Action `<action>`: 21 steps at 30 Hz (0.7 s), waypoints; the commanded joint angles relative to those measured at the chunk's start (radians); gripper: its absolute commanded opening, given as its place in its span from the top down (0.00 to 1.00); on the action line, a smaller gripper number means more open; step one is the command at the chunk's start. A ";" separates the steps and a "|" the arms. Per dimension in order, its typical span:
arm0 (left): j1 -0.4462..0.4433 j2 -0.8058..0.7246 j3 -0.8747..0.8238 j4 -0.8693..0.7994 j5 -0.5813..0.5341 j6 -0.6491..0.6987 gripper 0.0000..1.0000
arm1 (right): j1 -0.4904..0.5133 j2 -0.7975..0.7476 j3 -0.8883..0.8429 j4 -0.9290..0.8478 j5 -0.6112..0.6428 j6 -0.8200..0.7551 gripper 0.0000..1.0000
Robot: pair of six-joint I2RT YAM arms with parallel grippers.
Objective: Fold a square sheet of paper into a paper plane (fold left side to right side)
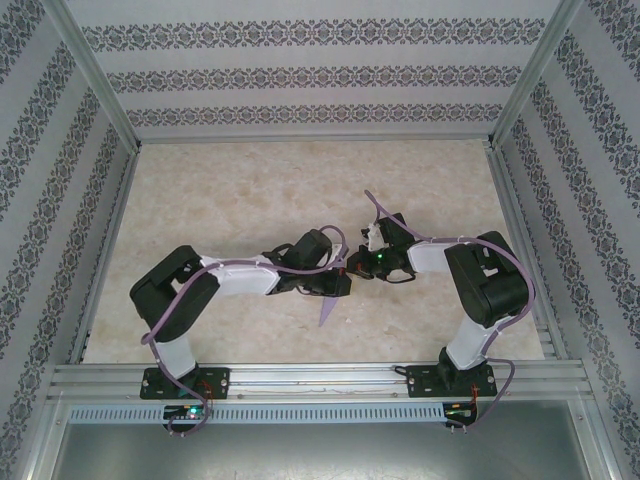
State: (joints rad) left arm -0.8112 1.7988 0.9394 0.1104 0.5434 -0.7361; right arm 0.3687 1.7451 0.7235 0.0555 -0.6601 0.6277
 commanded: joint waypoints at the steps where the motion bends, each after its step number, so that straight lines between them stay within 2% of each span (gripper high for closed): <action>1: 0.021 0.029 0.027 -0.051 0.005 0.044 0.99 | 0.013 0.044 -0.041 -0.081 0.102 -0.025 1.00; 10: 0.026 0.080 -0.019 -0.010 0.018 0.031 0.98 | 0.013 0.053 -0.032 -0.111 0.126 -0.045 1.00; 21: 0.017 0.005 -0.126 -0.016 0.053 0.043 0.98 | 0.007 0.070 -0.009 -0.156 0.148 -0.071 1.00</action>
State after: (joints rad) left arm -0.7963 1.8359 0.8593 0.1535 0.5621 -0.7136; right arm 0.3691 1.7489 0.7383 0.0238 -0.6521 0.5972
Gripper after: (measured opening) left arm 0.043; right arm 0.042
